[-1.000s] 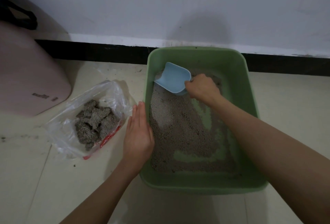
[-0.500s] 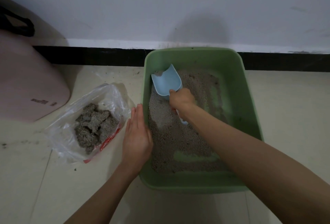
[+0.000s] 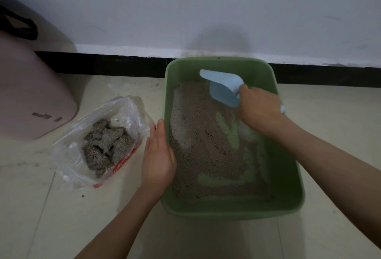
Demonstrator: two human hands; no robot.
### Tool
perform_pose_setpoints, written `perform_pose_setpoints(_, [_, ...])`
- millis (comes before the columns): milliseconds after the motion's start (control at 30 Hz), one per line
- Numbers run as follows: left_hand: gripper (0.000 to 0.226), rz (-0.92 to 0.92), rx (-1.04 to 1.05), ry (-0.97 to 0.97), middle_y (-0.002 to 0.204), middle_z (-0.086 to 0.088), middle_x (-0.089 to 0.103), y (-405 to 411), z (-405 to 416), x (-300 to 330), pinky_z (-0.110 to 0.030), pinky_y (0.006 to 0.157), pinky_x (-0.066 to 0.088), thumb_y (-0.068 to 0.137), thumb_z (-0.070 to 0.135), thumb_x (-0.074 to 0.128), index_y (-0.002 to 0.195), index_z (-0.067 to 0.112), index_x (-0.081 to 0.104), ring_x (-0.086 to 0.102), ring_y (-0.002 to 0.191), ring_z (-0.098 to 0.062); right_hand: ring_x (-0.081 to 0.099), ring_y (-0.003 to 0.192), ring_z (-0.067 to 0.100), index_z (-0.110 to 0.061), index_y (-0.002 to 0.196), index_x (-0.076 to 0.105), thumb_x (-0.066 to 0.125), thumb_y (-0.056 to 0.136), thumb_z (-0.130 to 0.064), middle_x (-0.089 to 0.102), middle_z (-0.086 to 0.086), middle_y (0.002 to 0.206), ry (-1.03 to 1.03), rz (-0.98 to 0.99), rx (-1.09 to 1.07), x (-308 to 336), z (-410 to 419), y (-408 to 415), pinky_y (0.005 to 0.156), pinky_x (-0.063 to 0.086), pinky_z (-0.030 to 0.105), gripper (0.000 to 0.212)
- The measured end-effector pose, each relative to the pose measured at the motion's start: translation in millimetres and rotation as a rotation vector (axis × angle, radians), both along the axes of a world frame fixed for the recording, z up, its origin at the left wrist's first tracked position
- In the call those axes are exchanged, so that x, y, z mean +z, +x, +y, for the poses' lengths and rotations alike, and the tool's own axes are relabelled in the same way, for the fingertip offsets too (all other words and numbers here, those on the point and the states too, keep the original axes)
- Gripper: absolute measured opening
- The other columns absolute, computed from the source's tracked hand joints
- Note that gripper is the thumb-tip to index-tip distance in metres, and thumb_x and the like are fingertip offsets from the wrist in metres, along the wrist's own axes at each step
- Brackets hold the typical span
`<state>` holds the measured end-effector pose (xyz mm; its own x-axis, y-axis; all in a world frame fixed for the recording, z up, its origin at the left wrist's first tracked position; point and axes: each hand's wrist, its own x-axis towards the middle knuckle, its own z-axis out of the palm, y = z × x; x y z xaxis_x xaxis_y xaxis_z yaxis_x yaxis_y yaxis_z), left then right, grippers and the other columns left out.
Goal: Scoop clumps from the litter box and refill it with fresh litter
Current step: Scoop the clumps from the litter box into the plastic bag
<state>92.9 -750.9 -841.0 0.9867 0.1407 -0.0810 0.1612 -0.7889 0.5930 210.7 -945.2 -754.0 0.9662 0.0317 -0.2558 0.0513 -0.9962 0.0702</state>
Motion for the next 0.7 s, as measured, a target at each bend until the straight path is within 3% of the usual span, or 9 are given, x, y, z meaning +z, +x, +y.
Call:
perform_pose_setpoints(100, [0.064, 0.007, 0.009, 0.004, 0.156, -0.014, 0.008, 0, 0, 0, -0.035, 0.116, 0.015, 0.094, 0.004, 0.033, 0.149, 0.009, 0.000, 0.007, 0.145, -0.023, 0.059, 0.095, 0.028, -0.008, 0.118, 0.047, 0.046, 0.091, -0.007, 0.061, 0.012, 0.108, -0.144, -0.018, 0.012, -4, -13, -1, 0.066, 0.033, 0.032, 0.027])
perform_pose_setpoints(200, [0.064, 0.016, 0.011, 0.005, 0.156, -0.014, 0.008, 0, 0, 0, -0.034, 0.116, 0.014, 0.094, 0.003, 0.033, 0.149, 0.008, 0.001, 0.007, 0.145, -0.024, 0.061, 0.095, 0.028, -0.007, 0.111, 0.052, 0.047, 0.091, -0.009, 0.062, 0.010, 0.103, -0.159, 0.017, -0.026, -4, -23, 0, 0.066, 0.033, 0.030, 0.021])
perform_pose_setpoints(300, [0.064, 0.008, 0.002, 0.001, 0.156, -0.014, 0.010, 0, 0, 0, -0.032, 0.115, 0.012, 0.093, 0.002, 0.034, 0.149, 0.007, 0.003, 0.007, 0.145, -0.024, 0.056, 0.076, 0.027, -0.008, 0.087, 0.052, 0.052, 0.090, -0.017, 0.053, 0.007, 0.079, 0.128, 0.090, -0.221, 1, -37, 7, 0.063, 0.038, 0.030, 0.010])
perform_pose_setpoints(400, [0.064, 0.007, -0.002, 0.004, 0.156, -0.014, 0.010, 1, 0, -3, -0.031, 0.115, 0.010, 0.093, 0.002, 0.034, 0.149, 0.007, 0.004, 0.007, 0.145, -0.023, 0.044, 0.050, 0.019, -0.003, 0.068, 0.050, 0.051, 0.088, -0.015, 0.051, 0.009, 0.063, 0.578, 0.173, -0.522, -2, -46, 9, 0.047, 0.035, 0.025, 0.023])
perform_pose_setpoints(500, [0.065, 0.013, 0.010, -0.001, 0.156, -0.013, 0.011, 1, 2, -7, -0.033, 0.116, 0.012, 0.092, 0.002, 0.034, 0.149, 0.009, 0.004, 0.007, 0.145, -0.023, 0.038, 0.046, 0.015, 0.002, 0.082, 0.055, 0.045, 0.089, -0.010, 0.052, 0.010, 0.063, 0.770, 0.264, -0.719, -17, -44, 1, 0.041, 0.029, 0.022, 0.018])
perform_pose_setpoints(700, [0.066, 0.011, 0.004, 0.006, 0.156, -0.013, 0.012, 1, 3, -10, -0.031, 0.114, 0.013, 0.092, 0.002, 0.036, 0.149, 0.009, 0.005, 0.009, 0.145, -0.022, 0.039, 0.051, 0.015, 0.005, 0.107, 0.052, 0.045, 0.092, -0.009, 0.048, 0.009, 0.065, 1.001, 0.352, -0.832, -40, -29, -4, 0.045, 0.029, 0.026, 0.021])
